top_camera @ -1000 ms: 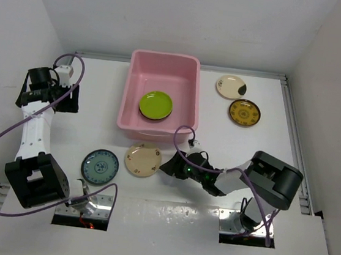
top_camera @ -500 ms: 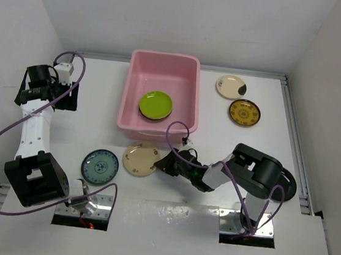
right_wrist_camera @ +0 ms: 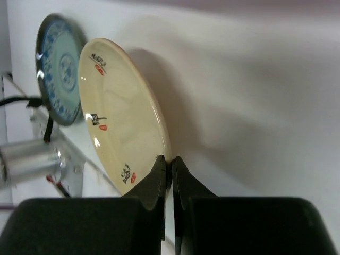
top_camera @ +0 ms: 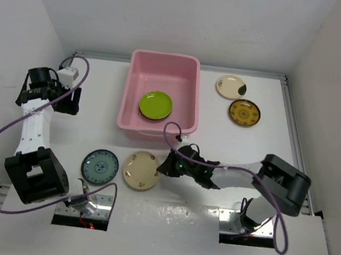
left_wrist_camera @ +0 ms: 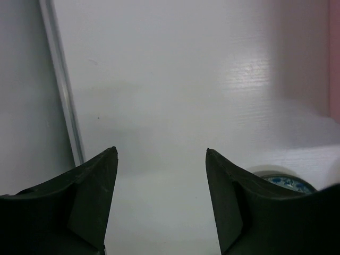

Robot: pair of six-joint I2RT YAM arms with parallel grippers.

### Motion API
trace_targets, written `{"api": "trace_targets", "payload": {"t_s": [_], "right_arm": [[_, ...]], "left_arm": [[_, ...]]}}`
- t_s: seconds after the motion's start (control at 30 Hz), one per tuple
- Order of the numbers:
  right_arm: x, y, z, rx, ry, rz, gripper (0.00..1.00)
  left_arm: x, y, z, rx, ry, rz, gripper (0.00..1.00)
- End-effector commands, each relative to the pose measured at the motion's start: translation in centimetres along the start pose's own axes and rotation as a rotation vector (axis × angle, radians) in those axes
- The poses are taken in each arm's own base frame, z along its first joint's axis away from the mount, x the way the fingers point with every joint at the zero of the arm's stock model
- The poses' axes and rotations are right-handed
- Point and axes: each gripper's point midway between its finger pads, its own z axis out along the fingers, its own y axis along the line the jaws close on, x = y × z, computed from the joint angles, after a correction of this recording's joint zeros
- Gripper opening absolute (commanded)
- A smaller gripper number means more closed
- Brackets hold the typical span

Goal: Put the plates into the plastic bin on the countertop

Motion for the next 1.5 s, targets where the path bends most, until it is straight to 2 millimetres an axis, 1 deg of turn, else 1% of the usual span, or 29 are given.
{"api": "trace_targets", "payload": {"t_s": [0.0,0.03,0.1,0.13,0.2,0.23,0.27,0.33,0.37,0.43,0.47,0.5,0.53,0.57,0.6,0.67,0.7,0.8,0.83,0.87,0.9,0.97,1.0,1.03,1.07,1.2,1.3,1.43,1.47], "right_arm": [[-1.6,3.4,-2.4,-0.058,0.018,-0.177,0.00],[-2.3,4.5,-3.0,-0.059,0.023,-0.207,0.00],[-3.4,5.7,-3.7,-0.076,0.003,-0.255,0.00],[-4.9,7.5,-4.3,-0.094,-0.017,-0.273,0.00],[-6.7,10.2,-5.1,-0.147,-0.042,-0.292,0.00],[-6.7,9.7,-5.1,-0.119,-0.022,-0.306,0.00],[-9.3,12.2,-5.7,-0.154,-0.074,-0.304,0.00],[-10.8,11.4,-5.8,-0.107,-0.072,-0.311,0.00],[-13.4,12.9,-5.9,-0.118,-0.117,-0.306,0.00],[-16.2,11.5,-5.6,-0.072,-0.143,-0.295,0.00],[-17.3,11.9,-5.4,-0.066,-0.147,-0.308,0.00],[-20.1,11.3,-5.3,-0.053,-0.176,-0.279,0.00],[-21.5,12.3,-5.5,-0.070,-0.197,-0.279,0.00],[-22.6,12.1,-5.0,-0.058,-0.194,-0.263,0.00],[-24.1,10.2,-4.2,-0.027,-0.193,-0.232,0.00],[-26.0,9.8,-3.9,-0.017,-0.216,-0.211,0.00],[-28.0,8.1,-2.7,0.018,-0.224,-0.183,0.00],[-29.4,4.5,0.1,0.095,-0.177,-0.121,0.00],[-31.1,4.9,-0.1,0.082,-0.195,-0.111,0.00],[-31.1,3.1,1.3,0.113,-0.168,-0.092,0.00],[-31.1,2.4,2.2,0.133,-0.142,-0.077,0.00],[-32.3,2.4,3.1,0.130,-0.145,-0.079,0.00],[-32.2,2.2,3.4,0.135,-0.136,-0.078,0.00],[-31.3,0.8,4.7,0.162,-0.096,-0.079,0.00],[-31.9,1.2,4.8,0.161,-0.102,-0.080,0.00],[-31.2,-0.3,6.5,0.193,-0.086,-0.060,0.00],[-30.8,-1.5,7.3,0.224,-0.067,-0.061,0.17],[-30.1,-1.8,6.8,0.272,-0.049,-0.119,0.67],[-30.8,-1.3,5.8,0.283,-0.080,-0.137,0.71]], "left_arm": [[3.3,-1.9,0.3,0.124,0.073,0.092,0.68],[5.0,-2.8,0.5,0.170,0.104,0.140,0.68],[6.5,-3.6,0.7,0.215,0.121,0.205,0.67],[8.3,-4.1,0.9,0.245,0.149,0.266,0.67],[9.9,-4.7,1.3,0.283,0.170,0.314,0.67],[10.7,-5.2,1.5,0.309,0.177,0.345,0.68],[10.4,-5.2,1.6,0.313,0.162,0.357,0.70],[10.8,-5.5,2.1,0.335,0.163,0.348,0.70],[10.8,-6.0,2.4,0.366,0.156,0.337,0.70],[10.7,-6.6,2.6,0.399,0.141,0.325,0.71],[10.5,-6.8,2.6,0.414,0.124,0.344,0.71],[10.7,-7.5,2.7,0.445,0.109,0.350,0.71],[10.9,-7.4,2.9,0.452,0.111,0.366,0.71],[11.1,-7.7,3.0,0.468,0.104,0.390,0.71],[11.3,-7.7,3.2,0.476,0.110,0.399,0.71],[12.4,-7.9,3.8,0.509,0.134,0.418,0.71],[12.8,-8.3,4.0,0.532,0.148,0.428,0.71],[14.2,-8.7,4.6,0.596,0.194,0.446,0.71],[14.9,-9.3,4.3,0.636,0.221,0.454,0.71],[15.1,-9.3,4.2,0.654,0.229,0.467,0.71],[15.7,-9.6,4.2,0.688,0.239,0.496,0.71],[16.3,-9.7,3.6,0.721,0.269,0.513,0.71],[16.6,-9.6,3.7,0.726,0.281,0.520,0.71],[16.7,-9.5,3.7,0.721,0.290,0.524,0.71],[17.0,-9.1,4.1,0.708,0.305,0.534,0.71],[17.8,-9.0,5.2,0.697,0.336,0.487,0.71],[18.2,-9.1,5.5,0.707,0.351,0.468,0.71],[18.7,-9.1,5.7,0.717,0.370,0.472,0.71],[19.0,-9.0,5.8,0.721,0.378,0.485,0.71]]}}
